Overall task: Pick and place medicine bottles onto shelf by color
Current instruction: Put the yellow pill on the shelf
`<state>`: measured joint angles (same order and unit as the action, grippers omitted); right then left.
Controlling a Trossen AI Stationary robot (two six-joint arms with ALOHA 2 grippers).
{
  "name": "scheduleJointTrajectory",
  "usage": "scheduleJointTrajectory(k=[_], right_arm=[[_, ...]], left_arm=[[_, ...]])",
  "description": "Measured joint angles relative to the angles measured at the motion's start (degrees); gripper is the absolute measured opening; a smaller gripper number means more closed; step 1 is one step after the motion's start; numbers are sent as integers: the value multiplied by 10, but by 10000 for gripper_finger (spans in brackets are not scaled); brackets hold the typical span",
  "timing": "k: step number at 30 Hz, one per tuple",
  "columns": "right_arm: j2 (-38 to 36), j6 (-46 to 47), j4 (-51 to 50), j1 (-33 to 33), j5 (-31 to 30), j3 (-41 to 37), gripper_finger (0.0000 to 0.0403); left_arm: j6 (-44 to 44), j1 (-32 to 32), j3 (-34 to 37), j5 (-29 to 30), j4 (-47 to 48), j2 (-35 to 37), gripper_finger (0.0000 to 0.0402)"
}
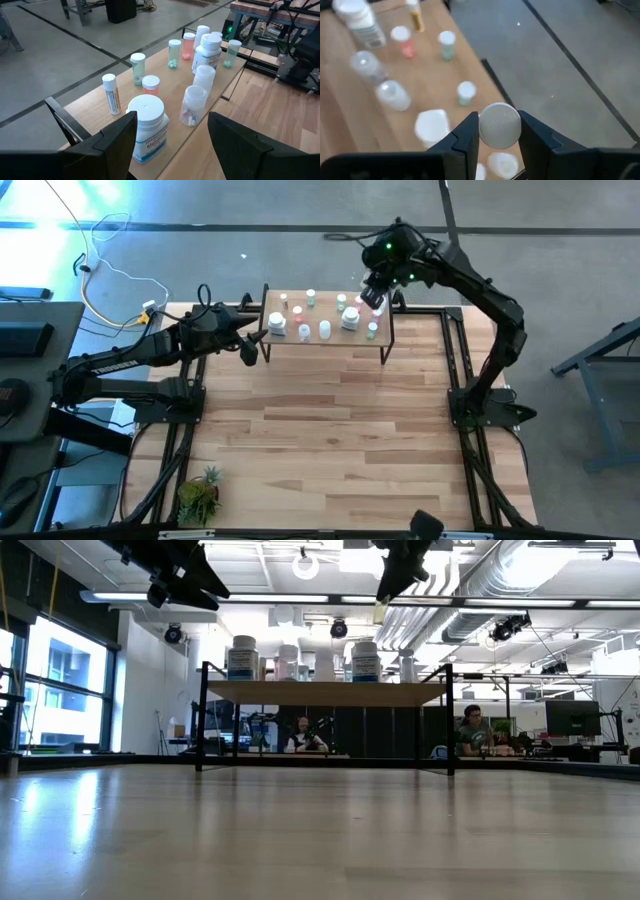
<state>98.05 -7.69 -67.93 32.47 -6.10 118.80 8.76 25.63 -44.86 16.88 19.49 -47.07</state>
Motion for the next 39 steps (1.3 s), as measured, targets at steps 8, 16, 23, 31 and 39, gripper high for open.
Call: scheduleJointTrajectory(k=[8,16,23,31,39], right_arm=[[2,-3,70,40,31,0,97],[19,2,39,83,32,0,97],[71,2,-13,94,32,0,97],[111,24,-39,93,34,0,97],[130,61,-44,97,48,0,97]], left_arm=[[0,0,0,0,0,0,232],[0,0,0,0,0,0,232],[0,0,0,0,0,0,232],[0,0,0,0,0,0,232],[0,0,0,0,0,0,232]])
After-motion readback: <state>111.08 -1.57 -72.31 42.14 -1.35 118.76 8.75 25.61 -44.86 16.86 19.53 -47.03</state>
